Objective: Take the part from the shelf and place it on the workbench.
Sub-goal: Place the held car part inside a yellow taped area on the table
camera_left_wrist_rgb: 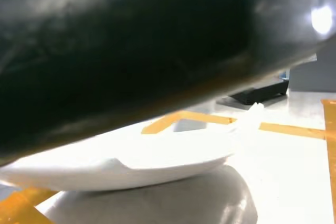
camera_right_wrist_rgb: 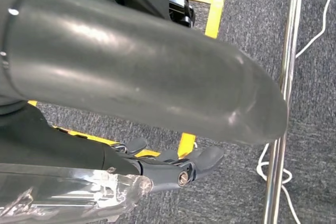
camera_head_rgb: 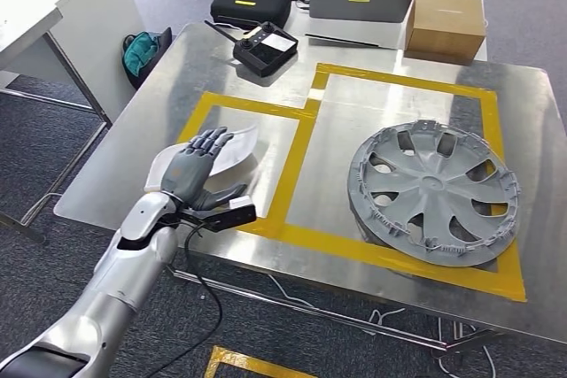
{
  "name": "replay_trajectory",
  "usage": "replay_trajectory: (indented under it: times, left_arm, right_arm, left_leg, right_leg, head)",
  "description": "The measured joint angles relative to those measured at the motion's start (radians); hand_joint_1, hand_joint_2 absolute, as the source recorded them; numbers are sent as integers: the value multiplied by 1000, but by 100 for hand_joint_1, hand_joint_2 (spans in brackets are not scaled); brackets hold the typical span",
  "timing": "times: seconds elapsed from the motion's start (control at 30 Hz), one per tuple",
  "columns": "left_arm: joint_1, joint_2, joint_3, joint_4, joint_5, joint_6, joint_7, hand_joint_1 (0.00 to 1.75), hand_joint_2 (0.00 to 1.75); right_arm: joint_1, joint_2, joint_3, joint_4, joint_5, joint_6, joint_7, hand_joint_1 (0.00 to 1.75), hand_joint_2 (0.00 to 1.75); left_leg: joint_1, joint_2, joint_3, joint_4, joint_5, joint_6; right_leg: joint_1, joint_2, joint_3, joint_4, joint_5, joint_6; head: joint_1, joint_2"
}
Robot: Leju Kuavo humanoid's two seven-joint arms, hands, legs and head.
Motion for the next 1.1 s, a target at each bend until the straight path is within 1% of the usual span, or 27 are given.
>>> replay_trajectory:
  times: [0.07,0.1,0.13,0.2,0.23,0.27,0.33,0.37,0.4,0.43,0.47,0.5,0.53,0.57,0.6,0.67,0.7,0.73,0.8,0.83,0.87,0.9,0.93,0.97,1.03,1.07,1.1]
  left_arm:
    - [3,2,0,-12,1,0,-1,0,0]
    - [5,3,0,-17,6,1,-3,0,0]
    - [8,4,1,-24,14,2,-8,0,0]
    - [22,6,3,-53,43,9,-24,0,0]
    - [33,7,4,-75,62,14,-34,0,0]
    - [49,7,7,-103,85,17,-43,0,0]
    - [95,9,14,-164,135,22,-63,0,0]
    - [123,10,18,-195,156,23,-73,0,0]
    - [152,13,22,-224,174,25,-83,0,0]
    - [181,16,26,-251,191,27,-94,0,0]
    - [210,19,31,-280,209,30,-106,0,0]
    - [239,22,37,-306,231,35,-119,0,0]
    - [269,24,46,-334,263,43,-138,0,0]
    - [300,25,56,-361,304,55,-163,0,0]
    - [332,25,68,-386,348,72,-195,0,0]
    - [411,24,96,-433,439,113,-276,0,0]
    - [448,22,111,-450,473,128,-312,0,0]
    - [484,21,127,-465,502,138,-343,0,0]
    - [532,16,157,-485,540,145,-377,0,0]
    - [550,13,172,-492,553,147,-387,0,0]
    - [564,11,184,-497,565,150,-395,0,0]
    - [576,8,195,-499,577,153,-403,0,0]
    - [587,4,207,-501,590,157,-411,0,0]
    - [595,1,216,-503,602,161,-419,0,0]
    - [602,-7,234,-506,624,167,-434,0,0]
    - [603,-10,241,-508,632,170,-439,0,0]
    - [605,-14,248,-510,641,173,-445,0,0]
  right_arm:
    - [0,0,-2,0,0,0,0,0,0]
    - [0,2,-2,0,-1,0,0,0,0]
    - [0,4,-2,1,-2,0,0,0,0]
    - [0,8,-4,1,-6,-1,1,0,0]
    - [0,8,-5,1,-8,-4,0,0,0]
    - [2,8,-7,1,-11,-7,0,0,0]
    - [6,8,-12,1,-16,-13,-1,0,0]
    - [8,9,-15,1,-19,-14,-1,0,0]
    - [9,9,-18,1,-22,-15,-1,0,0]
    - [10,9,-22,1,-25,-16,-2,0,0]
    - [10,9,-26,1,-29,-17,-3,0,0]
    - [10,9,-30,1,-33,-18,-4,0,0]
    - [9,13,-35,1,-38,-19,-5,0,0]
    - [9,16,-39,0,-43,-21,-6,0,0]
    - [8,20,-44,0,-49,-24,-6,0,0]
    - [11,23,-57,-2,-59,-33,-6,0,0]
    - [13,24,-63,-2,-63,-36,-6,0,0]
    - [16,25,-70,-4,-65,-39,-6,0,0]
    - [18,29,-80,-8,-68,-44,-4,0,0]
    - [18,31,-84,-9,-68,-46,-4,0,0]
    - [17,32,-87,-10,-69,-48,-3,0,0]
    - [17,33,-90,-12,-69,-49,-2,0,0]
    - [17,34,-94,-13,-69,-51,0,0,0]
    - [17,36,-97,-14,-69,-52,1,0,0]
    - [16,42,-104,-18,-71,-59,5,0,0]
    - [16,46,-107,-20,-73,-63,7,0,0]
    - [16,50,-109,-23,-75,-66,9,0,0]
  left_leg:
    - [-1,0,-1,1,-1,1]
    - [-2,0,-2,2,-1,5]
    - [-4,-1,-2,0,0,12]
    - [0,0,10,-26,16,27]
    - [5,0,18,-42,26,31]
    - [10,0,24,-55,35,33]
    - [17,1,25,-61,40,33]
    - [20,0,24,-60,40,30]
    - [23,0,24,-59,40,26]
    - [29,0,23,-55,39,19]
    - [37,-1,22,-49,36,10]
    - [44,-1,19,-38,30,-2]
    - [49,-1,15,-24,24,-15]
    - [51,-1,10,-11,19,-26]
    - [51,-2,5,-2,17,-34]
    - [50,-1,3,1,22,-42]
    - [52,-4,1,2,17,-45]
    - [54,-13,-7,17,-2,-45]
    - [50,-38,-43,102,-79,-41]
    - [45,-48,-68,173,-127,-35]
    - [40,-54,-89,236,-162,-30]
    - [34,-57,-96,274,-181,-23]
    - [28,-59,-88,286,-186,-13]
    - [23,-59,-59,253,-173,-3]
    - [11,-65,34,118,-140,19]
    - [5,-67,70,60,-128,23]
    - [1,-70,90,22,-120,25]
  right_leg:
    - [-2,0,1,-2,1,1]
    - [-4,-1,2,-4,3,5]
    - [-6,-1,4,-9,7,9]
    - [-5,0,5,-18,9,18]
    - [-4,6,0,-7,-4,22]
    - [-3,12,-15,27,-28,25]
    - [-9,21,-64,148,-93,34]
    - [-13,21,-86,202,-114,40]
    - [-18,21,-96,228,-119,47]
    - [-24,20,-86,214,-104,55]
    - [-31,18,-57,165,-75,65]
    - [-37,16,-22,101,-49,78]
    - [-41,18,8,48,-33,84]
    - [-43,21,26,19,-28,80]
    - [-42,26,30,12,-32,71]
    - [-38,36,20,26,-34,39]
    - [-36,39,14,29,-31,28]
    - [-33,41,7,31,-27,17]
    - [-30,42,-9,31,-16,-1]
    - [-27,42,-19,30,-9,-7]
    - [-23,43,-30,30,-1,-11]
    - [-19,44,-41,30,7,-13]
    - [-14,46,-53,30,17,-14]
    - [-11,48,-65,30,27,-14]
    - [-7,53,-86,30,49,-11]
    - [-5,55,-92,29,59,-8]
    - [-5,55,-96,24,70,-2]
  head:
    - [0,0]
    - [0,0]
    - [-1,0]
    - [-2,0]
    - [-2,0]
    - [-1,0]
    - [2,0]
    - [2,0]
    - [2,0]
    - [2,0]
    - [2,0]
    - [2,0]
    - [5,0]
    - [6,0]
    - [5,0]
    - [0,0]
    - [-4,0]
    - [-7,0]
    - [-12,0]
    - [-14,0]
    - [-14,0]
    - [-15,0]
    - [-15,0]
    - [-15,0]
    - [-15,0]
    - [-14,0]
    - [-13,0]
